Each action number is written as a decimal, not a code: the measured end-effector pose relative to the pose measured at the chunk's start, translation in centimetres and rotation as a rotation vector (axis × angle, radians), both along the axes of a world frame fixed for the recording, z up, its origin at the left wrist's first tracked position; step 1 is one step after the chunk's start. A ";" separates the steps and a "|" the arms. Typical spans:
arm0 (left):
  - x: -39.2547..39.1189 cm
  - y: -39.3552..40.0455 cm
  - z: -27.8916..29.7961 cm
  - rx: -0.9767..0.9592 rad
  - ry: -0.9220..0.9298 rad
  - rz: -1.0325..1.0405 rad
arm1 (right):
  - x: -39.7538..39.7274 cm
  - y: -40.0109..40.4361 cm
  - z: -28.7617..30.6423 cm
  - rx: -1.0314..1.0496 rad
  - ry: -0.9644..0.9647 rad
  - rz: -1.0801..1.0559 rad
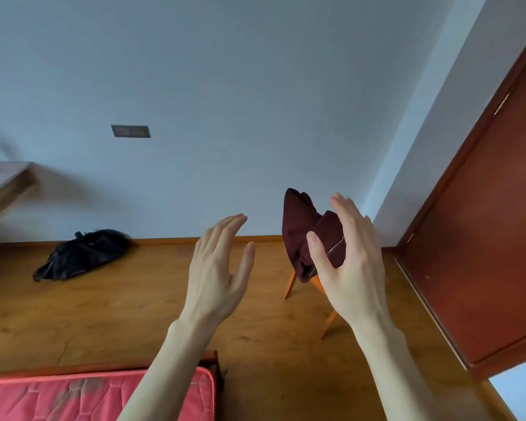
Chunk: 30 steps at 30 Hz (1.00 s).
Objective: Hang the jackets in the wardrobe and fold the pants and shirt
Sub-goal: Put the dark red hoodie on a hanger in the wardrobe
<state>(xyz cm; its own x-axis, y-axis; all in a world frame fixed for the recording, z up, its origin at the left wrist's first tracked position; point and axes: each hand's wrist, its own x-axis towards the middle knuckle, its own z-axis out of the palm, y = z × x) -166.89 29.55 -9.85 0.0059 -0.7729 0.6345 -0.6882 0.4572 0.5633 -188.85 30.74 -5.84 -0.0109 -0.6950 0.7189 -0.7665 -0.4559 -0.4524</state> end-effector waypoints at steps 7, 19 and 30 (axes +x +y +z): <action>-2.6 -5.8 -3.3 0.056 -0.003 -0.050 | -3.0 -4.7 -3.2 0.055 0.030 -0.075; -10.6 -20.3 -6.0 0.117 -0.036 -0.134 | -11.2 -16.1 -8.0 0.155 -0.025 -0.225; -14.1 -29.2 -9.5 0.234 -0.063 -0.157 | -13.7 -24.1 -12.7 0.352 -0.014 -0.255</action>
